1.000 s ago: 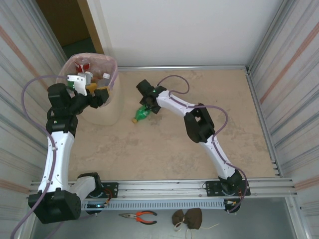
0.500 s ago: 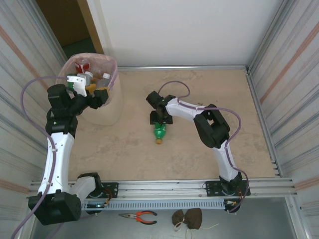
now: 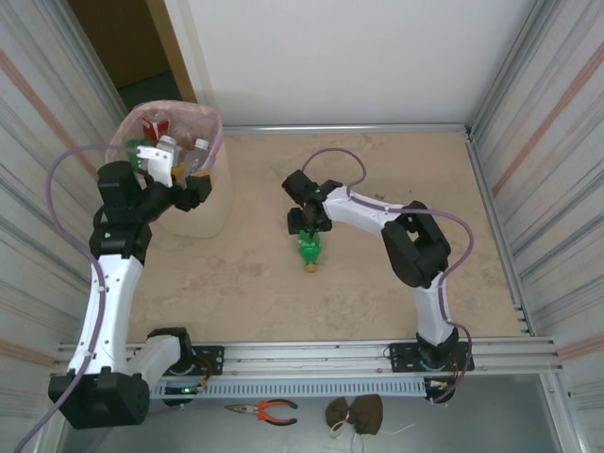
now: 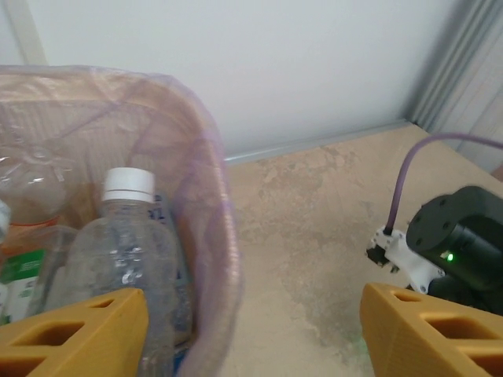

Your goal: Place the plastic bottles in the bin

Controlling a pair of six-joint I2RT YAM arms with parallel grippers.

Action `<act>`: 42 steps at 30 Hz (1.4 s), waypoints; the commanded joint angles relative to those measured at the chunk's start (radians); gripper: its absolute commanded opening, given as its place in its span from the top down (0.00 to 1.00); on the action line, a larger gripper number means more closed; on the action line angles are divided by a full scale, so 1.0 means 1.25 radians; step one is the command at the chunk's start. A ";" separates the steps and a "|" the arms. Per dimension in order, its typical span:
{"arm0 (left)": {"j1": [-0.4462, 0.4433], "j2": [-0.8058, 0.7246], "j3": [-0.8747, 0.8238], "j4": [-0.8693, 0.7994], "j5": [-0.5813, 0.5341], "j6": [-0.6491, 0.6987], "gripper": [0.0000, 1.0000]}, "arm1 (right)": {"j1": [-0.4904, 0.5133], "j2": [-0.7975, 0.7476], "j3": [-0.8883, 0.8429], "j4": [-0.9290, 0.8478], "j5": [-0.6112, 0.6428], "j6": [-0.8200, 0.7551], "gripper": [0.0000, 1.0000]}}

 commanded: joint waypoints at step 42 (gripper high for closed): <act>-0.396 0.077 0.098 0.220 0.401 -0.088 0.12 | 0.075 -0.722 -0.343 0.787 -0.311 -0.345 0.48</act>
